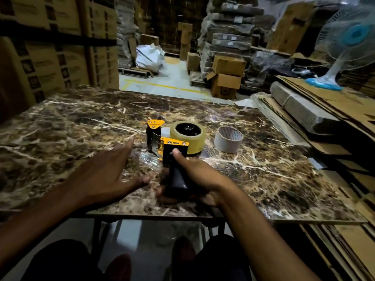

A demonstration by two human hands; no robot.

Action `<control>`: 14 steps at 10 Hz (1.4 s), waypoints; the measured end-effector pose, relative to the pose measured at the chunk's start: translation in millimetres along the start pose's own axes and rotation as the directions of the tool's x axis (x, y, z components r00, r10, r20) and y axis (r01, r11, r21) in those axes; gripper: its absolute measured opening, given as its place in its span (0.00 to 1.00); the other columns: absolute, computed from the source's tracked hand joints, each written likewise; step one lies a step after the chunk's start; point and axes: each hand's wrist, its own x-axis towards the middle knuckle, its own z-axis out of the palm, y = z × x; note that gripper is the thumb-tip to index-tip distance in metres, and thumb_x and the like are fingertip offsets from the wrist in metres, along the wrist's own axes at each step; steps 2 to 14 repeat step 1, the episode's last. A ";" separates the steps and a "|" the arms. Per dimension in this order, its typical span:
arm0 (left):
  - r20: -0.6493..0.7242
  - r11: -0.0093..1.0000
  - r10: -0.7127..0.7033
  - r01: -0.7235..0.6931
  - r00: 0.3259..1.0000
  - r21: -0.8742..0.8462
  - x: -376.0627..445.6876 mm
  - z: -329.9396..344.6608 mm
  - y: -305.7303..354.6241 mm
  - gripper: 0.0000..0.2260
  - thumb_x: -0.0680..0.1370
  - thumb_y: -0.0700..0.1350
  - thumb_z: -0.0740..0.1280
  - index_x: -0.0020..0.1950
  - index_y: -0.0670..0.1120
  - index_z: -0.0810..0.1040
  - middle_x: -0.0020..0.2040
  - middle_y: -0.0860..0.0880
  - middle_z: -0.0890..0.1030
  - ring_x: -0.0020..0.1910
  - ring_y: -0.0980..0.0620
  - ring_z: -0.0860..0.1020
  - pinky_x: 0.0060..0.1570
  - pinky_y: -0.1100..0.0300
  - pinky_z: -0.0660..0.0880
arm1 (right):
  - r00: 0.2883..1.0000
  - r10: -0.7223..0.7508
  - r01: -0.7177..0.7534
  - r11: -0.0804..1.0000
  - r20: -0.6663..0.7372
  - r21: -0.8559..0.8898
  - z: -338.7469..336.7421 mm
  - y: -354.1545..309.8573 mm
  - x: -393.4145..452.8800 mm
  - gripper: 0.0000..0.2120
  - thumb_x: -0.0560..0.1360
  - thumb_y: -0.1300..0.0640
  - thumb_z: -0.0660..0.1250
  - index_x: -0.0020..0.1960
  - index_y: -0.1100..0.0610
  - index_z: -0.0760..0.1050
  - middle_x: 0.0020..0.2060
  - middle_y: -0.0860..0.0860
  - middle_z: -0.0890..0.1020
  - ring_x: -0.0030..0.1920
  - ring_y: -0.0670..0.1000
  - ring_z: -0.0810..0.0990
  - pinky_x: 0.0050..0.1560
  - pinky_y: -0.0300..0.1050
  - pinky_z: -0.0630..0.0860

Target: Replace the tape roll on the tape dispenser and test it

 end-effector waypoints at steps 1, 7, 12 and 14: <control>0.022 1.000 -0.018 0.018 1.000 0.015 -1.7 1.0 -0.9 0.56 0.67 0.86 0.47 0.87 0.53 0.48 0.86 0.50 0.59 0.83 0.48 0.62 0.78 0.45 0.67 | 0.973 -0.196 0.117 0.873 -0.121 -0.473 -11.6 -6.0 -10.2 0.27 0.81 0.37 0.60 0.37 0.57 0.78 0.30 0.51 0.83 0.31 0.49 0.77 0.39 0.41 0.71; 0.022 1.000 -0.018 0.018 1.000 0.015 -1.7 1.0 -0.9 0.56 0.67 0.86 0.47 0.87 0.53 0.48 0.86 0.50 0.59 0.83 0.48 0.62 0.78 0.45 0.67 | 0.973 -0.196 0.117 0.873 -0.121 -0.473 -11.6 -6.0 -10.2 0.27 0.81 0.37 0.60 0.37 0.57 0.78 0.30 0.51 0.83 0.31 0.49 0.77 0.39 0.41 0.71; 0.022 1.000 -0.018 0.018 1.000 0.015 -1.7 1.0 -0.9 0.56 0.67 0.86 0.47 0.87 0.53 0.48 0.86 0.50 0.59 0.83 0.48 0.62 0.78 0.45 0.67 | 0.973 -0.196 0.117 0.873 -0.121 -0.473 -11.6 -6.0 -10.2 0.27 0.81 0.37 0.60 0.37 0.57 0.78 0.30 0.51 0.83 0.31 0.49 0.77 0.39 0.41 0.71; 0.022 1.000 -0.018 0.018 1.000 0.015 -1.7 1.0 -0.9 0.56 0.67 0.86 0.47 0.87 0.53 0.48 0.86 0.50 0.59 0.83 0.48 0.62 0.78 0.45 0.67 | 0.973 -0.196 0.117 0.873 -0.121 -0.473 -11.6 -6.0 -10.2 0.27 0.81 0.37 0.60 0.37 0.57 0.78 0.30 0.51 0.83 0.31 0.49 0.77 0.39 0.41 0.71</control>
